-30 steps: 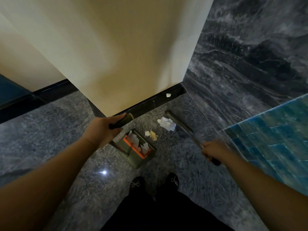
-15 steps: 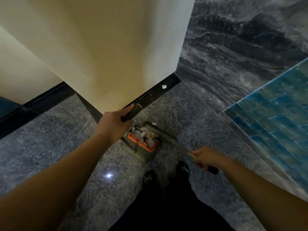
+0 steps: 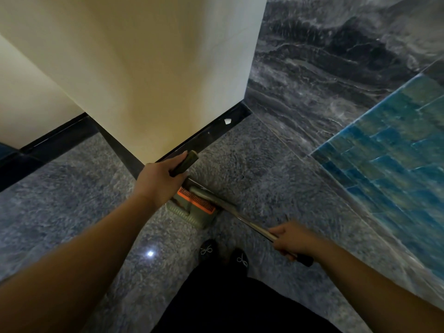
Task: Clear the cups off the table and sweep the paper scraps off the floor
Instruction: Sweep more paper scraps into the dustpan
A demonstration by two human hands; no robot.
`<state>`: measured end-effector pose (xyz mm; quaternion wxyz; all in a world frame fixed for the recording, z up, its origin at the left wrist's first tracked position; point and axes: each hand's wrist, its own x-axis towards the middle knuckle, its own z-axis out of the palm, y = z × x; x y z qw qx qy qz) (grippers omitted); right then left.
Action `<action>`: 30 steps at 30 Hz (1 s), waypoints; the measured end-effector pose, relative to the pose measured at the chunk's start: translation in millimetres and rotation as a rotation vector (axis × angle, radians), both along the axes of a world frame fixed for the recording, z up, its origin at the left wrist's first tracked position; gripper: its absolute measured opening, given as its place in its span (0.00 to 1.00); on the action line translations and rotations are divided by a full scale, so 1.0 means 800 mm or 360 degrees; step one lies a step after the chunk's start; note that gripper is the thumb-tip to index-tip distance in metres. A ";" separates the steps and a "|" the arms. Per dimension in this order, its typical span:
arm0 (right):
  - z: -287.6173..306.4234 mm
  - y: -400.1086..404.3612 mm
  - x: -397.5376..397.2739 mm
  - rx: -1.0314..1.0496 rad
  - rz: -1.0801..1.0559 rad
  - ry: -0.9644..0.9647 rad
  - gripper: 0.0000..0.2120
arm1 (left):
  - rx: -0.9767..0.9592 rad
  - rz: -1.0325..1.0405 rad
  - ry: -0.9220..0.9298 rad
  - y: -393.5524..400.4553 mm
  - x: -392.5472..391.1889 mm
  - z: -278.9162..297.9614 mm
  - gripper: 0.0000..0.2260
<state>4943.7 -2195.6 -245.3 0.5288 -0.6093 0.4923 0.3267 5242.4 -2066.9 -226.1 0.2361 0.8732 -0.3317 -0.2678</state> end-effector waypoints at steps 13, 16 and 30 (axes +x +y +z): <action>0.009 -0.030 -0.018 -0.0030 -0.0466 -0.0054 0.23 | 0.0030 0.0054 -0.0044 0.011 0.006 0.001 0.23; 0.010 -0.040 -0.013 -0.0044 -0.0483 -0.0081 0.23 | -0.0021 0.0051 -0.0077 0.000 0.012 0.011 0.23; 0.018 -0.132 0.020 -0.0167 -0.0612 -0.0183 0.17 | -0.0260 0.0158 -0.0056 -0.111 0.044 0.014 0.24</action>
